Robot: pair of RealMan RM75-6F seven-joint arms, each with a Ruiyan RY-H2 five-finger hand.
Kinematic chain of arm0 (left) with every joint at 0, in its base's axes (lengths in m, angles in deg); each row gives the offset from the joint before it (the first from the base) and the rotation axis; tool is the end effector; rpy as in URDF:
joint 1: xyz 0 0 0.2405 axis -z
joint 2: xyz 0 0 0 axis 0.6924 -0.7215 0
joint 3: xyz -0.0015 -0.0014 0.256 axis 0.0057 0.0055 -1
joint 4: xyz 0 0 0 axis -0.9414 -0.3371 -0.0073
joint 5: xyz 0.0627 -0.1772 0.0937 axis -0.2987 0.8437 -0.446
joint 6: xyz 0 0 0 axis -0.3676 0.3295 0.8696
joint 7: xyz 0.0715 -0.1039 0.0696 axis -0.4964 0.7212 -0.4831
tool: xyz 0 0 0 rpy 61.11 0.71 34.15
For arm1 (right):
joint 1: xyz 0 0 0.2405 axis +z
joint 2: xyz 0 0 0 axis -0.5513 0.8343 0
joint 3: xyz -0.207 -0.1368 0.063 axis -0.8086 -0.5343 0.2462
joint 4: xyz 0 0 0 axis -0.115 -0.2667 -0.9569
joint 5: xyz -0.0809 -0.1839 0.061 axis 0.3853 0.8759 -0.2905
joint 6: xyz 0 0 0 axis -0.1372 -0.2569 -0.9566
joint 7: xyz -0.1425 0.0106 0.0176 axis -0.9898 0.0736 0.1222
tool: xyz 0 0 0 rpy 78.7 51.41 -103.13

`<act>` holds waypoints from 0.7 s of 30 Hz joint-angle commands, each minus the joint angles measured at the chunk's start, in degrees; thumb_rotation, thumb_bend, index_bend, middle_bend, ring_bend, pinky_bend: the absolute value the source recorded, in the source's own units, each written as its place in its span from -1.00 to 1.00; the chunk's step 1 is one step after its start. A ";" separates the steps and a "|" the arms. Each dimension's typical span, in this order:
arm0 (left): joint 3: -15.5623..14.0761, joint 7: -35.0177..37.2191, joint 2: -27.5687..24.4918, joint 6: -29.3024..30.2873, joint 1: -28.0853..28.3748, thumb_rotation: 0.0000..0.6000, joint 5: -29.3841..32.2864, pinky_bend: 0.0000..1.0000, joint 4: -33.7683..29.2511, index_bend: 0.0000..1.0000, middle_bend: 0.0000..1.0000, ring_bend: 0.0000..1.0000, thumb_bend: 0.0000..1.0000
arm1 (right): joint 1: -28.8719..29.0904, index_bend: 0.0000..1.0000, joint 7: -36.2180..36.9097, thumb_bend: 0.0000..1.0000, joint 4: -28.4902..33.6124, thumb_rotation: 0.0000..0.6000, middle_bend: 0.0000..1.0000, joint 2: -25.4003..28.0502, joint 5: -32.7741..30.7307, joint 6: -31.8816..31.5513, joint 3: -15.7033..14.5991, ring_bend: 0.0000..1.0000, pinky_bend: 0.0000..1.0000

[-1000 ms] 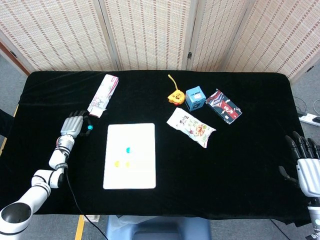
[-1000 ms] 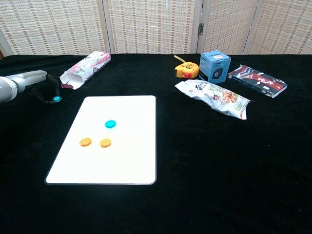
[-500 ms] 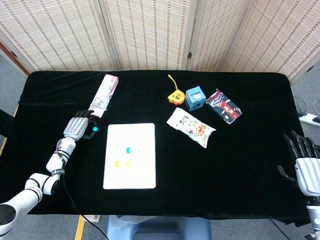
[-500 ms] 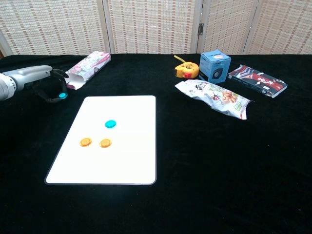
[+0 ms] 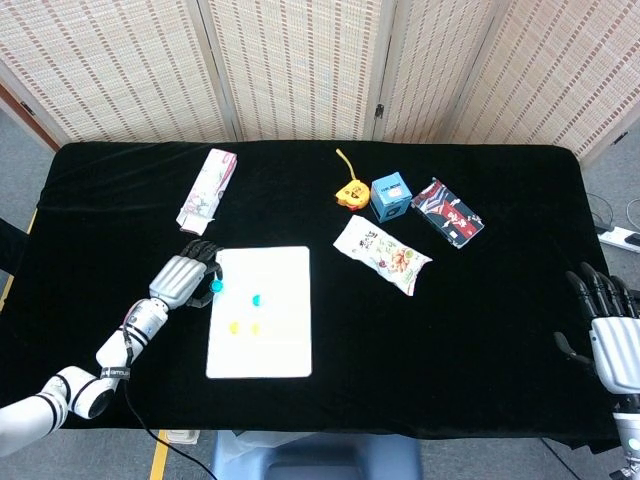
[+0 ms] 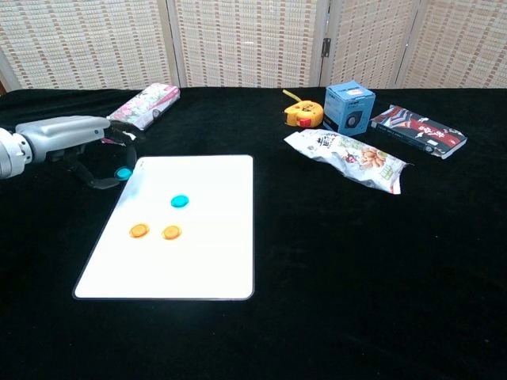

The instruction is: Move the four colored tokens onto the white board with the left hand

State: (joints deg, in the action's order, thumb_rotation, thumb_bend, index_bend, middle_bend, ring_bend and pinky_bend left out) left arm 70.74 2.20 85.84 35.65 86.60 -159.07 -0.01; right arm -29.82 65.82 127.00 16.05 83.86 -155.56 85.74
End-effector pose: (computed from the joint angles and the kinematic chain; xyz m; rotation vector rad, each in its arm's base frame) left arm -0.2208 0.3816 0.0121 -1.9417 -0.9341 -0.8718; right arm -0.3071 -0.1812 0.1869 1.3512 -0.8389 0.8851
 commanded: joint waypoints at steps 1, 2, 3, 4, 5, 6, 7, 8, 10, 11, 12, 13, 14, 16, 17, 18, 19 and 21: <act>-0.57 -2.12 -0.82 0.04 0.16 1.00 -0.33 -1.00 -2.04 0.04 -0.73 -1.00 -0.13 | -0.02 -1.00 0.08 -0.28 -0.06 1.00 -0.97 -0.04 -0.02 0.02 -0.02 -0.91 -1.00; -0.59 -2.63 -0.77 -0.26 0.30 1.00 -0.14 -1.00 -2.33 0.04 -0.73 -1.00 -0.13 | -0.04 -1.00 0.14 -0.28 -0.12 1.00 -0.97 -0.06 -0.04 0.03 -0.04 -0.91 -1.00; -0.57 -2.97 -0.66 -0.48 0.40 1.00 0.04 -1.00 -2.43 0.04 -0.73 -1.00 -0.13 | -0.05 -1.00 0.19 -0.28 -0.16 1.00 -0.97 -0.09 -0.04 0.02 -0.06 -0.91 -1.00; -0.58 -3.33 -0.53 -0.69 0.50 1.00 0.20 -1.00 -2.47 0.04 -0.73 -1.00 -0.13 | -0.07 -1.00 0.24 -0.28 -0.21 1.00 -0.97 -0.12 -0.03 -0.01 -0.06 -0.91 -1.00; -0.59 -3.82 -0.35 -0.95 0.65 1.00 0.37 -1.00 -2.49 0.04 -0.73 -1.00 -0.13 | -0.10 -1.00 0.29 -0.28 -0.26 1.00 -0.97 -0.13 -0.02 -0.06 -0.07 -0.91 -1.00; -0.60 -4.18 -0.19 -1.09 0.74 1.00 0.49 -1.00 -2.48 0.04 -0.73 -1.00 -0.13 | -0.13 -1.00 0.35 -0.28 -0.30 1.00 -0.97 -0.14 -0.03 -0.09 -0.07 -0.91 -1.00; -0.60 -4.53 -0.02 -1.22 0.83 1.00 0.60 -1.00 -2.47 0.04 -0.73 -1.00 -0.13 | -0.15 -1.00 0.40 -0.28 -0.34 1.00 -0.97 -0.13 -0.04 -0.12 -0.07 -0.91 -1.00; -0.61 -4.89 0.20 -1.44 0.96 1.00 0.75 -1.00 -2.50 0.04 -0.73 -1.00 -0.13 | -0.18 -1.00 0.46 -0.28 -0.38 1.00 -0.97 -0.12 -0.03 -0.15 -0.08 -0.91 -1.00; -0.61 -5.37 0.52 -1.83 1.18 1.00 1.00 -1.00 -2.56 0.03 -0.73 -1.00 -0.13 | -0.20 -1.00 0.55 -0.28 -0.46 1.00 -0.97 -0.13 -0.04 -0.16 -0.08 -0.91 -1.00; -0.63 -5.75 0.73 -2.18 1.36 1.00 1.17 -1.00 -2.58 0.03 -0.73 -1.00 -0.13 | -0.20 -1.00 0.63 -0.28 -0.50 1.00 -0.97 -0.15 -0.03 -0.14 -0.10 -0.91 -1.00; -0.62 -6.03 0.89 -2.41 1.52 1.00 1.28 -1.00 -2.61 0.03 -0.73 -1.00 -0.13 | -0.19 -1.00 0.68 -0.28 -0.54 1.00 -0.97 -0.17 -0.02 -0.12 -0.10 -0.91 -1.00; -0.60 -6.29 1.06 -2.60 1.67 1.00 1.37 -1.00 -2.63 0.03 -0.73 -1.00 -0.13 | -0.18 -1.00 0.70 -0.28 -0.60 1.00 -0.97 -0.20 -0.02 -0.10 -0.11 -0.91 -1.00; -0.59 -6.60 1.22 -2.80 1.83 1.00 1.47 -1.00 -2.65 0.03 -0.73 -1.00 -0.13 | -0.18 -1.00 0.73 -0.28 -0.63 1.00 -0.97 -0.22 -0.02 -0.09 -0.11 -0.91 -1.00; -0.44 -7.28 1.60 -3.16 2.17 1.00 1.77 -1.00 -2.69 0.02 -0.73 -1.00 -0.13 | -0.14 -1.00 0.82 -0.28 -0.67 1.00 -0.97 -0.26 0.03 -0.06 -0.10 -0.91 -1.00; -0.34 -7.61 1.78 -3.40 2.37 1.00 1.99 -1.00 -2.72 0.02 -0.73 -1.00 -0.13 | -0.12 -1.00 0.81 -0.28 -0.70 1.00 -0.97 -0.27 0.06 -0.06 -0.09 -0.91 -1.00; -0.25 -7.84 1.91 -3.53 2.50 1.00 2.15 -1.00 -2.73 0.02 -0.73 -1.00 -0.13 | -0.12 -1.00 0.82 -0.28 -0.72 1.00 -0.97 -0.27 0.07 -0.07 -0.09 -0.91 -1.00; -0.14 -8.16 2.07 -3.72 2.68 1.00 2.37 -1.00 -2.67 0.02 -0.73 -1.00 -0.13 | -0.14 -1.00 0.85 -0.28 -0.73 1.00 -0.97 -0.27 0.07 -0.08 -0.10 -0.91 -1.00; 0.04 -8.68 2.30 -3.96 2.91 1.00 2.75 -1.00 -2.51 0.02 -0.73 -1.00 -0.13 | -0.19 -1.00 0.91 -0.28 -0.77 1.00 -0.97 -0.25 0.02 -0.11 -0.12 -0.91 -1.00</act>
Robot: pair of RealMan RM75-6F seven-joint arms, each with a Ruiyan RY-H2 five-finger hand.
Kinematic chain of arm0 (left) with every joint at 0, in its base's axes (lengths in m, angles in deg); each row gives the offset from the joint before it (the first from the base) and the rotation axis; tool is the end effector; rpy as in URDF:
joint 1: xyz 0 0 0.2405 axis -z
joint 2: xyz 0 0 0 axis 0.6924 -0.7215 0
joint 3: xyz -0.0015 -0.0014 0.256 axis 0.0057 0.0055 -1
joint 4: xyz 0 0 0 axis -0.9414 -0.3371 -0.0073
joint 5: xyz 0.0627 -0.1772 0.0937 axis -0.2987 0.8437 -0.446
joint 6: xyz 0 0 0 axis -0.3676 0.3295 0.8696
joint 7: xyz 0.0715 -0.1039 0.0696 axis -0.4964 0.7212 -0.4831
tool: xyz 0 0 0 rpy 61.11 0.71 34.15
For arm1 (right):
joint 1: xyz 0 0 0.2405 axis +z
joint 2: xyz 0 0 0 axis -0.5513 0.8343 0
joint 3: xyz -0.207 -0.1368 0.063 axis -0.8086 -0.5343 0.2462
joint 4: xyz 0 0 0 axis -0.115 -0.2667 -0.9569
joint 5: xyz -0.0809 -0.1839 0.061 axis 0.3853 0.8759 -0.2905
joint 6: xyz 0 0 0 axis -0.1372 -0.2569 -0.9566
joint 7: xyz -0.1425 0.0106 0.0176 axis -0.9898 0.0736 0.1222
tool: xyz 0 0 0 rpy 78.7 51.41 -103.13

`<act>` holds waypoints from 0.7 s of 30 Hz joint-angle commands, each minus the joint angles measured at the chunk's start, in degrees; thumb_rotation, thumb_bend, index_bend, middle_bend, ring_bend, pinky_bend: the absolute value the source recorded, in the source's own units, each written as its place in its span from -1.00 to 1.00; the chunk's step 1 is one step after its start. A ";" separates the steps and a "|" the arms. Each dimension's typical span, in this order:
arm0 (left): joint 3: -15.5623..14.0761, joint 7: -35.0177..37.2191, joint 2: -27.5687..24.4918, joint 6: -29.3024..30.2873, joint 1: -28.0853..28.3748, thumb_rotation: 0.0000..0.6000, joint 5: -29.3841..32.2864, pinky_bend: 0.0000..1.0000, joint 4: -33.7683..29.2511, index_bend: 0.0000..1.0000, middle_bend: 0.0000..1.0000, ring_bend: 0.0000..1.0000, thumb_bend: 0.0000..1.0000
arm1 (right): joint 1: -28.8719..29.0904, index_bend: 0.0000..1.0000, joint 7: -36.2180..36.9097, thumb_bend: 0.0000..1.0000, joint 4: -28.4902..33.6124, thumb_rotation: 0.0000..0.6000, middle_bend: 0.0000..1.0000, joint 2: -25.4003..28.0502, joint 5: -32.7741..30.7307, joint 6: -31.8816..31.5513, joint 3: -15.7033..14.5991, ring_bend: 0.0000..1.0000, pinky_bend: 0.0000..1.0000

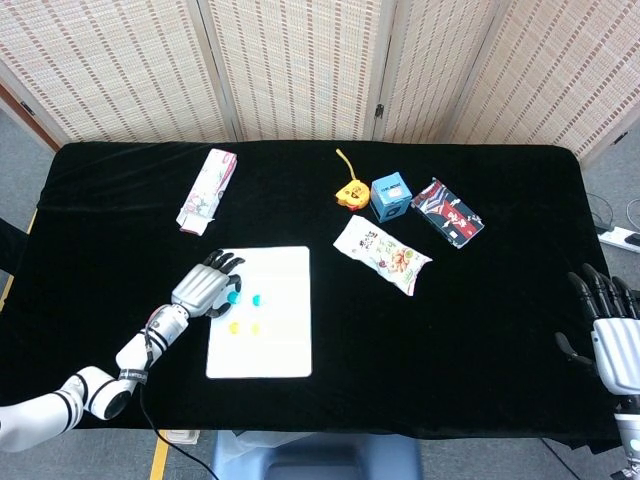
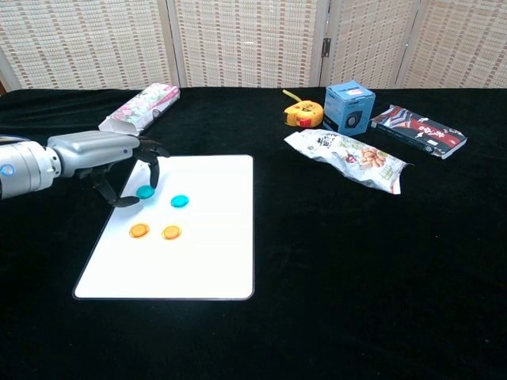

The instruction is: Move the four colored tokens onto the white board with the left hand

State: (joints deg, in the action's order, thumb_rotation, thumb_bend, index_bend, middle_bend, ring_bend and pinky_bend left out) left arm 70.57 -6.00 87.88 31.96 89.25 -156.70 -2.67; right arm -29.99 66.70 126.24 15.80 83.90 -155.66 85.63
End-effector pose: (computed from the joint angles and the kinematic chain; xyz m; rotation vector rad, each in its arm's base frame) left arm -0.1974 0.3763 -0.0154 -2.0475 -0.8758 -0.7992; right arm -0.3099 -0.1801 0.1868 1.3469 -0.8451 0.8879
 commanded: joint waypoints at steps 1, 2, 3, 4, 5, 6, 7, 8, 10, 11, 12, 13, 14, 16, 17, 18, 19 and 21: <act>0.28 -0.73 0.34 -0.37 0.36 1.00 0.56 -1.00 0.19 0.02 -0.73 -1.00 -0.13 | -0.04 -1.00 0.04 -0.28 -0.04 1.00 -0.97 0.01 -0.05 -0.02 -0.01 -0.91 -1.00; 0.35 -1.00 0.43 -0.46 0.45 1.00 0.76 -1.00 0.21 0.02 -0.73 -1.00 -0.13 | -0.08 -1.00 0.08 -0.28 -0.06 1.00 -0.97 0.02 -0.08 -0.04 -0.03 -0.91 -1.00; 0.37 -1.17 0.47 -0.50 0.50 1.00 0.86 -1.00 0.17 0.02 -0.73 -1.00 -0.13 | -0.12 -1.00 0.12 -0.28 -0.09 1.00 -0.97 0.02 -0.11 -0.05 -0.05 -0.91 -1.00; 0.38 -1.36 0.50 -0.56 0.56 1.00 0.95 -1.00 0.15 0.02 -0.73 -1.00 -0.13 | -0.14 -1.00 0.15 -0.28 -0.13 1.00 -0.97 0.01 -0.15 -0.05 -0.05 -0.91 -1.00; 0.37 -1.58 0.54 -0.60 0.61 1.00 1.02 -1.00 0.17 0.02 -0.73 -1.00 -0.13 | -0.16 -1.00 0.18 -0.28 -0.15 1.00 -0.97 0.00 -0.18 -0.05 -0.05 -0.91 -1.00; 0.33 -1.95 0.58 -0.66 0.67 1.00 1.11 -1.00 0.23 0.02 -0.73 -1.00 -0.13 | -0.17 -1.00 0.24 -0.28 -0.17 1.00 -0.97 -0.01 -0.18 -0.07 -0.04 -0.91 -1.00; 0.30 -2.23 0.61 -0.71 0.71 1.00 1.20 -1.00 0.26 0.01 -0.73 -1.00 -0.13 | -0.18 -1.00 0.25 -0.28 -0.19 1.00 -0.97 -0.01 -0.18 -0.08 -0.04 -0.91 -1.00; 0.29 -2.53 0.63 -0.76 0.74 1.00 1.34 -1.00 0.28 0.01 -0.73 -1.00 -0.13 | -0.18 -1.00 0.26 -0.28 -0.20 1.00 -0.97 -0.02 -0.15 -0.07 -0.05 -0.91 -1.00; 0.27 -2.78 0.66 -0.73 0.71 1.00 1.54 -1.00 0.22 0.01 -0.73 -1.00 -0.13 | -0.19 -1.00 0.30 -0.28 -0.22 1.00 -0.97 -0.02 -0.15 -0.08 -0.06 -0.91 -1.00; 0.22 -2.88 0.64 -0.70 0.67 1.00 1.61 -1.00 0.13 0.01 -0.73 -1.00 -0.13 | -0.20 -1.00 0.29 -0.28 -0.25 1.00 -0.97 -0.02 -0.18 -0.06 -0.05 -0.92 -1.00; 0.17 -2.94 0.63 -0.66 0.65 1.00 1.60 -1.00 0.07 0.01 -0.73 -1.00 -0.13 | -0.20 -1.00 0.30 -0.28 -0.25 1.00 -0.97 -0.02 -0.21 -0.04 -0.05 -0.92 -1.00; 0.09 -3.00 0.60 -0.62 0.63 1.00 1.58 -1.00 -0.01 0.01 -0.73 -1.00 -0.13 | -0.20 -1.00 0.31 -0.28 -0.26 1.00 -0.97 -0.03 -0.21 -0.03 -0.05 -0.92 -1.00; 0.02 -3.11 0.59 -0.59 0.61 1.00 1.57 -1.00 -0.05 0.00 -0.73 -1.00 -0.13 | -0.19 -1.00 0.29 -0.28 -0.28 1.00 -0.97 -0.05 -0.20 -0.01 -0.06 -0.92 -1.00; -0.04 -3.32 0.63 -0.70 0.66 1.00 1.66 -1.00 -0.02 0.00 -0.73 -1.00 -0.13 | -0.18 -1.00 0.32 -0.28 -0.30 1.00 -0.97 -0.08 -0.15 -0.01 -0.07 -0.92 -1.00; -0.03 -3.43 0.66 -0.82 0.71 1.00 1.79 -1.00 -0.02 -0.01 -0.73 -1.00 -0.13 | -0.18 -1.00 0.34 -0.28 -0.33 1.00 -0.97 -0.10 -0.14 -0.01 -0.07 -0.92 -1.00; 0.00 -3.46 0.68 -0.87 0.75 1.00 1.88 -1.00 -0.03 -0.01 -0.73 -1.00 -0.13 | -0.18 -1.00 0.35 -0.28 -0.35 1.00 -0.97 -0.11 -0.17 -0.01 -0.06 -0.92 -1.00; 0.05 -3.48 0.73 -0.86 0.78 1.00 1.96 -1.00 -0.05 -0.01 -0.73 -1.00 -0.13 | -0.22 -1.00 0.37 -0.28 -0.38 1.00 -0.97 -0.11 -0.22 -0.03 -0.06 -0.92 -1.00; 0.06 -3.55 0.80 -0.84 0.82 1.00 2.00 -1.00 -0.02 -0.02 -0.73 -1.00 -0.13 | -0.28 -1.00 0.42 -0.28 -0.40 1.00 -0.97 -0.08 -0.27 -0.04 -0.08 -0.92 -1.00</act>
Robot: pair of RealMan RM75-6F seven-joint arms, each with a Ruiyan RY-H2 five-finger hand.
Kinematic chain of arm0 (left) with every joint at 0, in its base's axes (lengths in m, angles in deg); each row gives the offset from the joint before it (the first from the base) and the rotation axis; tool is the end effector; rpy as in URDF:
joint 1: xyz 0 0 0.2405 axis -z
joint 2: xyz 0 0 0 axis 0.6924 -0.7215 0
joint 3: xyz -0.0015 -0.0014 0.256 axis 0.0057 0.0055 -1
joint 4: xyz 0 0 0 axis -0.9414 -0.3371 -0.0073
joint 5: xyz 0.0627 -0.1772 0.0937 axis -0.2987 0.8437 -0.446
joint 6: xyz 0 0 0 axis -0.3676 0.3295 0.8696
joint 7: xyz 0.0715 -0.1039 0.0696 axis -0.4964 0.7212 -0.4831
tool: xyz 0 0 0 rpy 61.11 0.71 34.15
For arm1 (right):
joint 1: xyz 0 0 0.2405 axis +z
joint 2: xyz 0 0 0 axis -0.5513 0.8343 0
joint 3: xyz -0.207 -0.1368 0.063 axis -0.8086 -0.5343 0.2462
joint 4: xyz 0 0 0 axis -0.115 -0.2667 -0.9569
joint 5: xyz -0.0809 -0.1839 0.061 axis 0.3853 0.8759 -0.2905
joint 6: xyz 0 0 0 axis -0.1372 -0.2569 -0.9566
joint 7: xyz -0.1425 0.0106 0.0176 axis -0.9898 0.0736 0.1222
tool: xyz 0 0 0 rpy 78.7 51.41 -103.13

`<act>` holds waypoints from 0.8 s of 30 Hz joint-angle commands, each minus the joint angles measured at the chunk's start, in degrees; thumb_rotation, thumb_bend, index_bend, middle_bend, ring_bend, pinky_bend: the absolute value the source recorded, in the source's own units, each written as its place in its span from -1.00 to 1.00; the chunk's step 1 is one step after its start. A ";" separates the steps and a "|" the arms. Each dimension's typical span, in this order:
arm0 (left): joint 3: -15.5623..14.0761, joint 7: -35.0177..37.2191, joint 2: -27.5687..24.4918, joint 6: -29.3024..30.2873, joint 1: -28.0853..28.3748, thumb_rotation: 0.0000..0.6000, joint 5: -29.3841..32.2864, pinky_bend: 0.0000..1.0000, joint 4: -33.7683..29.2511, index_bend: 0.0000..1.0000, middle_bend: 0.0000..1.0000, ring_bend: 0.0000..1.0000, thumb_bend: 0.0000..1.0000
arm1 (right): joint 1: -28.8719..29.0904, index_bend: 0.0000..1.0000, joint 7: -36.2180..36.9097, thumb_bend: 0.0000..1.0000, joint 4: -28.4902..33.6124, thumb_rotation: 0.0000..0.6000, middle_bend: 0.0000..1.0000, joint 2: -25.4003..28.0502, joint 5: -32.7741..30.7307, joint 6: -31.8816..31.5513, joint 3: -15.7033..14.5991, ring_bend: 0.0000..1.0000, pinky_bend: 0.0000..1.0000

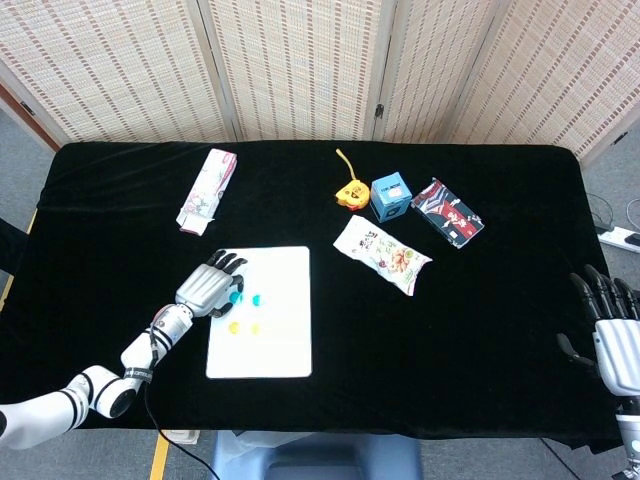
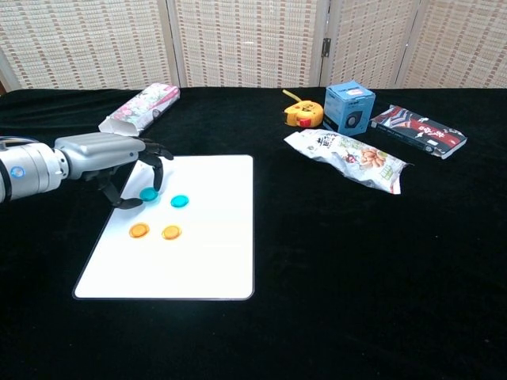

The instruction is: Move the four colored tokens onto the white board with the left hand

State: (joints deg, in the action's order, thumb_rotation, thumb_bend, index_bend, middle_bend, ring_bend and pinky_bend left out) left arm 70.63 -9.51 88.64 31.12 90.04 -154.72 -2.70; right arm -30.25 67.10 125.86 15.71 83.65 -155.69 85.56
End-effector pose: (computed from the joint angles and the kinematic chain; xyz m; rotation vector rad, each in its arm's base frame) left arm -0.1935 0.3777 -0.0209 -2.0585 -0.8469 -0.7671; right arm -0.3125 -0.1785 0.1872 1.3397 -0.8514 0.8832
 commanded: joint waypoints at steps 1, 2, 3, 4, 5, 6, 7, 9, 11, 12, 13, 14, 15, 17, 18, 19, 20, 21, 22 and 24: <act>0.00 -0.06 0.07 -0.02 0.06 1.00 0.04 -1.00 0.03 -0.02 -0.73 -1.00 -0.13 | -0.03 -1.00 0.02 -0.28 -0.05 1.00 -0.97 0.00 -0.04 -0.01 0.00 -0.92 -1.00; 0.00 -0.13 0.12 -0.06 0.10 1.00 0.10 -1.00 0.12 -0.02 -0.73 -1.00 -0.13 | -0.04 -1.00 0.02 -0.28 -0.06 1.00 -0.97 -0.01 -0.04 -0.01 -0.01 -0.92 -1.00; -0.01 -0.20 0.17 -0.09 0.14 1.00 0.13 -1.00 0.20 -0.02 -0.73 -1.00 -0.13 | -0.05 -1.00 0.05 -0.28 -0.06 1.00 -0.97 -0.01 -0.02 -0.02 -0.02 -0.92 -1.00; 0.01 -0.22 0.21 -0.13 0.16 1.00 0.20 -1.00 0.24 -0.02 -0.73 -1.00 -0.13 | -0.05 -1.00 0.08 -0.28 -0.07 1.00 -0.97 -0.02 0.00 -0.02 -0.03 -0.92 -1.00; 0.02 -0.16 0.26 -0.18 0.17 1.00 0.29 -1.00 0.27 -0.03 -0.73 -1.00 -0.13 | -0.05 -1.00 0.07 -0.28 -0.10 1.00 -0.97 -0.03 -0.01 -0.01 -0.02 -0.92 -1.00; 0.02 -0.13 0.29 -0.18 0.18 1.00 0.31 -1.00 0.30 -0.03 -0.73 -1.00 -0.13 | -0.04 -1.00 0.07 -0.28 -0.11 1.00 -0.97 -0.04 -0.02 0.01 -0.02 -0.92 -1.00; 0.01 -0.15 0.32 -0.17 0.19 1.00 0.31 -1.00 0.38 -0.04 -0.73 -1.00 -0.13 | -0.03 -1.00 0.10 -0.28 -0.13 1.00 -0.97 -0.05 -0.05 0.04 0.00 -0.91 -1.00; -0.05 -0.28 0.41 -0.18 0.18 1.00 0.37 -1.00 0.55 -0.06 -0.73 -1.00 -0.13 | 0.01 -1.00 0.11 -0.28 -0.19 1.00 -0.97 -0.09 -0.10 0.13 0.02 -0.91 -1.00; -0.16 -0.38 0.40 -0.29 0.17 1.00 0.44 -1.00 0.59 -0.10 -0.73 -1.00 -0.13 | 0.02 -1.00 0.16 -0.28 -0.24 1.00 -0.97 -0.10 -0.11 0.17 0.02 -0.91 -1.00; -0.18 -0.38 0.38 -0.30 0.15 1.00 0.49 -1.00 0.57 -0.11 -0.73 -1.00 -0.13 | 0.03 -1.00 0.20 -0.28 -0.26 1.00 -0.97 -0.10 -0.12 0.18 0.03 -0.92 -1.00; -0.21 -0.34 0.35 -0.29 0.11 1.00 0.52 -1.00 0.56 -0.12 -0.73 -1.00 -0.13 | 0.04 -1.00 0.20 -0.28 -0.29 1.00 -0.97 -0.10 -0.17 0.23 0.04 -0.92 -1.00; -0.22 -0.27 0.32 -0.28 0.08 1.00 0.55 -1.00 0.52 -0.14 -0.73 -1.00 -0.13 | 0.05 -1.00 0.20 -0.28 -0.32 1.00 -0.97 -0.11 -0.20 0.26 0.05 -0.92 -1.00; -0.25 -0.21 0.26 -0.29 0.05 1.00 0.56 -1.00 0.46 -0.15 -0.73 -1.00 -0.13 | 0.07 -1.00 0.24 -0.28 -0.34 1.00 -0.97 -0.12 -0.24 0.27 0.08 -0.92 -1.00; -0.38 -0.19 0.01 -0.30 -0.01 1.00 0.51 -1.00 0.22 -0.18 -0.74 -1.00 -0.13 | 0.08 -1.00 0.32 -0.28 -0.38 1.00 -0.97 -0.13 -0.27 0.29 0.11 -0.93 -1.00; -0.40 -0.19 -0.11 -0.27 -0.04 1.00 0.49 -1.00 0.08 -0.21 -0.75 -1.00 -0.13 | 0.10 -1.00 0.34 -0.28 -0.39 1.00 -0.97 -0.14 -0.22 0.26 0.13 -0.93 -1.00; -0.43 -0.15 -0.26 -0.26 -0.05 1.00 0.47 -1.00 -0.10 -0.25 -0.77 -1.00 -0.13 | 0.11 -1.00 0.34 -0.28 -0.40 1.00 -0.97 -0.14 -0.17 0.25 0.13 -0.93 -1.00; -0.43 -0.07 -0.58 -0.25 -0.07 1.00 0.45 -1.00 -0.44 -0.31 -0.78 -1.00 -0.13 | 0.14 -1.00 0.32 -0.28 -0.39 1.00 -0.97 -0.14 -0.13 0.24 0.14 -0.93 -1.00; -0.36 0.04 -0.88 -0.05 -0.13 1.00 0.43 -1.00 -0.79 -0.33 -0.79 -1.00 -0.13 | 0.13 -1.00 0.35 -0.28 -0.40 1.00 -0.97 -0.13 -0.11 0.22 0.14 -0.93 -1.00; -0.17 0.33 -1.33 0.50 -0.29 1.00 0.33 -1.00 -1.37 -0.37 -0.80 -1.00 -0.13 | 0.12 -1.00 0.39 -0.28 -0.42 1.00 -0.97 -0.13 -0.15 0.19 0.17 -0.93 -1.00; 0.26 1.17 -2.29 1.63 -0.68 1.00 0.23 -1.00 -2.50 -0.42 -0.80 -1.00 -0.13 | 0.11 -1.00 0.54 -0.28 -0.46 1.00 -0.97 -0.06 -0.26 0.20 0.24 -0.92 -1.00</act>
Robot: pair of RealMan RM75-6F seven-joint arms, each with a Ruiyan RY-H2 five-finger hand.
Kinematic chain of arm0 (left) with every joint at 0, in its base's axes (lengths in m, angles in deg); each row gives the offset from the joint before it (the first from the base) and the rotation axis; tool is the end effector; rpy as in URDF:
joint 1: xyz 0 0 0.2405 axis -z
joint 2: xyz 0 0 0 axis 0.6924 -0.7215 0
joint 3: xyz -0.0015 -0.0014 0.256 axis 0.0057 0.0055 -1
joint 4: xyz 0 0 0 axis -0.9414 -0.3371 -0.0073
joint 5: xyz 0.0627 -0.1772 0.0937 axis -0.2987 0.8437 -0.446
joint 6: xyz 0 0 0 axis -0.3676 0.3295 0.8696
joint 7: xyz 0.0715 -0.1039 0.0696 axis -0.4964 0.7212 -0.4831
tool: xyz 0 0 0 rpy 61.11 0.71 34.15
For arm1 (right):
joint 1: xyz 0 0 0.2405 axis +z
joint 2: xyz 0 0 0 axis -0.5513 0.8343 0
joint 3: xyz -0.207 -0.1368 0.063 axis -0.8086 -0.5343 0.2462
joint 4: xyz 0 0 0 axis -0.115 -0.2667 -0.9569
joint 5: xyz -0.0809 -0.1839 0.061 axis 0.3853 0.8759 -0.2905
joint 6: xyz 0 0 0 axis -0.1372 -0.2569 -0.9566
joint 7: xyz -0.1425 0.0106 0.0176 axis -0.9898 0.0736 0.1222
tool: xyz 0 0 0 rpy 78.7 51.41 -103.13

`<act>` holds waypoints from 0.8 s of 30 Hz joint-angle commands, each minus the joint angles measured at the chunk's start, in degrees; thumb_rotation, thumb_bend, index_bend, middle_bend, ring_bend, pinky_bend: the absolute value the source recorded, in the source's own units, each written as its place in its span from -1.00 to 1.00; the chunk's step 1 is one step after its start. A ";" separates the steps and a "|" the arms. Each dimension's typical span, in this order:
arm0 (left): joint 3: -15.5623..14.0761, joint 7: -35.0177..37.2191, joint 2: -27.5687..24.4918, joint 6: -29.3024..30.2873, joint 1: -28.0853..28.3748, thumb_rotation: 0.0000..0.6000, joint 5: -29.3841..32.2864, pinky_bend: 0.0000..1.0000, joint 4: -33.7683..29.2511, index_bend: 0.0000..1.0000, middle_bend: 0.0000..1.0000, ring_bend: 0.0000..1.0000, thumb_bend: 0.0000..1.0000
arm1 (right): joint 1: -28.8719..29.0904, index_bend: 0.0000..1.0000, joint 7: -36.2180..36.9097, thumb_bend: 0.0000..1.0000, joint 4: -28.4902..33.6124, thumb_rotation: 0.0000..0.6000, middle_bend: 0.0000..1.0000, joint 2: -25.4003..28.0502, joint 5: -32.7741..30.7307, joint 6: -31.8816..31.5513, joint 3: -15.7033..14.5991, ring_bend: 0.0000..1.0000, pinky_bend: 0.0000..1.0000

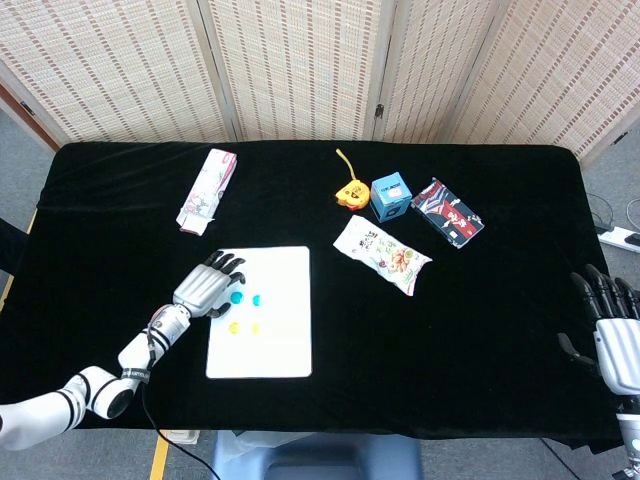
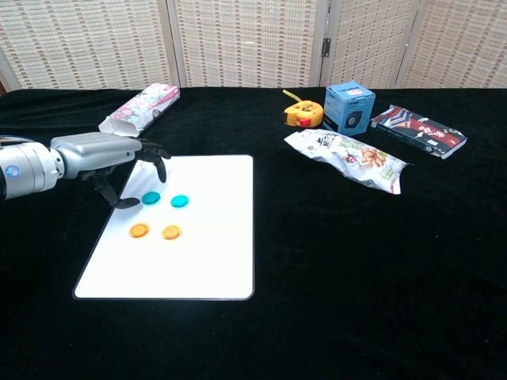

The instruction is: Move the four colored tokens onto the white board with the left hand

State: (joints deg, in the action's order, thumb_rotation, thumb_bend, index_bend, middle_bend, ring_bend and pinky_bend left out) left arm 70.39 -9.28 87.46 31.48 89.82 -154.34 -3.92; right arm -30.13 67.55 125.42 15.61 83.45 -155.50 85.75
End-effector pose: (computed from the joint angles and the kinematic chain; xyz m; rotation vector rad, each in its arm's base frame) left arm -0.1952 0.3766 -0.0153 -2.0507 -0.8566 -0.7699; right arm -0.3139 -0.1799 0.1877 1.3365 -0.8528 0.8851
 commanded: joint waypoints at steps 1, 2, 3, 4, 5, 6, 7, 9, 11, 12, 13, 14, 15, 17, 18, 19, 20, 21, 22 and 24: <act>0.90 1.81 -1.95 2.10 -0.80 1.00 -0.11 -1.00 -2.20 -0.45 -0.80 -1.00 -0.13 | -0.01 -1.00 0.22 -0.28 -0.06 1.00 -0.97 0.10 -0.16 0.02 0.09 -0.91 -1.00; 1.28 2.51 -2.68 2.78 -1.10 1.00 0.02 -1.00 -2.90 -0.46 -0.80 -1.00 -0.13 | -0.01 -1.00 0.29 -0.28 -0.08 1.00 -0.97 0.16 -0.21 0.03 0.12 -0.91 -1.00; 1.70 3.18 -3.43 3.55 -1.46 1.00 0.18 -1.00 -3.59 -0.47 -0.80 -1.00 -0.13 | 0.01 -1.00 0.38 -0.28 -0.10 1.00 -0.97 0.23 -0.24 0.08 0.14 -0.91 -1.00; 2.26 3.89 -4.47 4.64 -2.01 1.00 0.51 -1.00 -4.40 -0.48 -0.80 -1.00 -0.13 | 0.03 -1.00 0.61 -0.28 -0.12 1.00 -0.97 0.32 -0.28 0.16 0.16 -0.92 -1.00; 2.69 4.26 -5.25 5.52 -2.49 1.00 0.88 -1.00 -5.01 -0.48 -0.80 -1.00 -0.13 | 0.07 -1.00 0.91 -0.28 -0.16 1.00 -0.97 0.41 -0.26 0.23 0.17 -0.92 -1.00; 3.14 4.56 -6.02 6.45 -3.03 1.00 1.31 -1.00 -5.64 -0.48 -0.80 -1.00 -0.13 | 0.12 -1.00 1.35 -0.28 -0.22 1.00 -0.97 0.53 -0.21 0.34 0.17 -0.92 -1.00; 3.73 4.94 -7.06 7.69 -3.83 1.00 2.01 -1.00 -6.49 -0.48 -0.80 -1.00 -0.13 | 0.21 -1.00 2.24 -0.28 -0.33 1.00 -0.97 0.74 -0.14 0.53 0.19 -0.92 -1.00; 4.62 5.25 -8.63 9.34 -5.17 1.00 3.60 -1.00 -7.85 -0.48 -0.80 -1.00 -0.13 | 0.43 -1.00 3.71 -0.28 -0.72 1.00 -0.97 1.10 -0.22 1.02 0.29 -0.91 -1.00; 5.36 4.89 -10.53 11.11 -6.87 1.00 5.61 -1.00 -9.62 -0.49 -0.80 -1.00 -0.13 | 0.76 -1.00 5.20 -0.28 -1.20 1.00 -0.97 1.61 -0.25 1.79 0.32 -0.90 -1.00; 5.62 4.58 -11.27 11.97 -7.65 1.00 6.46 -1.00 -10.35 -0.50 -0.80 -1.00 -0.13 | 0.94 -1.00 5.99 -0.28 -1.38 1.00 -0.96 1.81 -0.22 2.17 0.32 -0.91 -1.00; 5.81 4.28 -12.01 12.81 -8.49 1.00 7.33 -1.00 -11.14 -0.50 -0.80 -1.00 -0.13 | 1.12 -1.00 6.94 -0.28 -1.55 1.00 -0.97 2.02 -0.21 2.61 0.31 -0.91 -1.00; 6.03 3.94 -12.90 13.98 -9.64 1.00 8.46 -1.00 -12.31 -0.51 -0.80 -1.00 -0.13 | 1.38 -1.00 8.44 -0.28 -1.79 1.00 -0.97 2.29 -0.18 3.29 0.24 -0.91 -1.00; 6.15 3.63 -13.51 15.00 -10.53 1.00 9.17 -1.00 -13.17 -0.51 -0.80 -1.00 -0.13 | 1.56 -1.00 9.59 -0.28 -2.04 1.00 -0.98 2.48 -0.18 3.77 0.21 -0.91 -1.00; 6.12 2.74 -14.75 17.56 -12.75 1.00 10.57 -1.00 -15.21 -0.53 -0.80 -1.00 -0.13 | 1.89 -1.00 11.95 -0.28 -2.58 1.00 -1.00 2.81 -0.14 4.76 0.04 -0.94 -1.00; 5.99 2.19 -15.21 18.66 -13.69 1.00 11.04 -1.00 -16.06 -0.53 -0.80 -1.00 -0.13 | 1.97 -1.00 12.75 -0.28 -2.75 1.00 -1.00 2.89 -0.09 5.07 -0.07 -0.95 -1.00; 5.59 1.41 -15.76 20.07 -14.94 1.00 11.35 -1.00 -17.12 -0.54 -0.81 -1.00 -0.13 | 2.01 -1.00 13.49 -0.28 -3.01 1.00 -1.00 2.86 0.02 5.21 -0.16 -0.96 -1.00; 5.22 0.87 -16.15 21.06 -15.88 1.00 11.51 -1.00 -17.85 -0.54 -0.81 -1.00 -0.13 | 2.01 -1.00 13.86 -0.28 -3.23 1.00 -1.00 2.77 0.10 5.22 -0.23 -0.96 -1.00; 4.84 0.28 -16.55 21.95 -16.77 1.00 11.68 -1.00 -18.56 -0.54 -0.82 -1.00 -0.13 | 1.99 -1.00 14.17 -0.28 -3.42 1.00 -1.00 2.65 0.13 5.26 -0.31 -0.97 -1.00; 4.41 -0.22 -16.93 22.72 -17.61 1.00 11.74 -1.00 -19.22 -0.55 -0.82 -1.00 -0.13 | 1.95 -1.00 14.45 -0.28 -3.57 1.00 -1.00 2.54 0.12 5.32 -0.42 -0.97 -1.00; 3.31 -0.61 -17.70 24.29 -19.50 1.00 11.33 -1.00 -20.40 -0.56 -0.86 -1.00 -0.13 | 1.87 -1.00 14.97 -0.28 -3.81 1.00 -1.00 2.36 0.19 5.51 -0.71 -0.97 -1.00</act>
State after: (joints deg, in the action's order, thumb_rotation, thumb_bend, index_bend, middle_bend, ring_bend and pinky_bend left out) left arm 74.67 -9.12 70.70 54.61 71.70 -143.12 -23.14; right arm -28.26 82.44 121.69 18.02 83.60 -150.07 85.12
